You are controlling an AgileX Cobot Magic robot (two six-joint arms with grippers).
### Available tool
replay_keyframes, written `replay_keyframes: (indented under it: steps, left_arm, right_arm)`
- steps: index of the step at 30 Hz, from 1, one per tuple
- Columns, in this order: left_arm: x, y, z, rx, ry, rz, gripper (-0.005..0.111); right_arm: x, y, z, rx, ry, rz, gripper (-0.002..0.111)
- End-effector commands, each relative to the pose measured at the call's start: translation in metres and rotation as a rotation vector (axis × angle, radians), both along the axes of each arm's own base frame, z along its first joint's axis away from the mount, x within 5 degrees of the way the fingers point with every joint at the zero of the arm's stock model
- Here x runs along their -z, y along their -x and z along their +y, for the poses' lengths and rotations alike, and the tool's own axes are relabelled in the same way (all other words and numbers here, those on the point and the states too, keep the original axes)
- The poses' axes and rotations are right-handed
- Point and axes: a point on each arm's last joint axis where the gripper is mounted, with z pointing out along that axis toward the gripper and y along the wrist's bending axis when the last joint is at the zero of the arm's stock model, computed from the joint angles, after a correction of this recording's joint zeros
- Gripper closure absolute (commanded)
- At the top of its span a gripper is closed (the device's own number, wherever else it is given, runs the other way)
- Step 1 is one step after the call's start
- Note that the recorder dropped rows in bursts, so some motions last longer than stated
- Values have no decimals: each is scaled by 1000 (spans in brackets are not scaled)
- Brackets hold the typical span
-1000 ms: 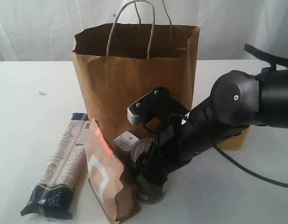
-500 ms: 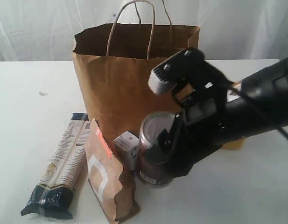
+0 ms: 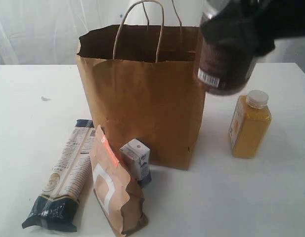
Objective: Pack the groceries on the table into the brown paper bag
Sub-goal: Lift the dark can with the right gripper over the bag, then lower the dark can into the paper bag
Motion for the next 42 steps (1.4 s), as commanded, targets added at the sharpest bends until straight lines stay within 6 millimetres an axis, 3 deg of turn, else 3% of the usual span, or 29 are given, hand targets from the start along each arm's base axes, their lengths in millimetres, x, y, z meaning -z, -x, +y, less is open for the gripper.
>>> replay_keyframes:
  steps: [1, 9, 14, 20, 26, 33, 42]
  left_arm:
    - [1, 0, 0, 6, 4, -3, 107]
    - [1, 0, 0, 6, 4, -3, 107]
    - [1, 0, 0, 6, 4, -3, 107]
    - [1, 0, 0, 6, 4, -3, 107]
    - [1, 0, 0, 6, 4, -3, 107]
    - [1, 0, 0, 6, 4, -3, 107]
    - [1, 0, 0, 6, 4, -3, 107]
  right_arm:
    - [-33, -15, 1, 77, -44, -128, 108]
    - [-51, -57, 31, 111, -48, -163, 108]
    - [-41, -85, 52, 115, -8, -135, 108]
    - [-27, -107, 63, 127, 25, -116, 108]
    - [-15, -119, 71, 125, 25, -85, 108]
    - [-16, -119, 78, 89, -57, -68, 108]
    - [10, -133, 90, 92, -16, 37, 108]
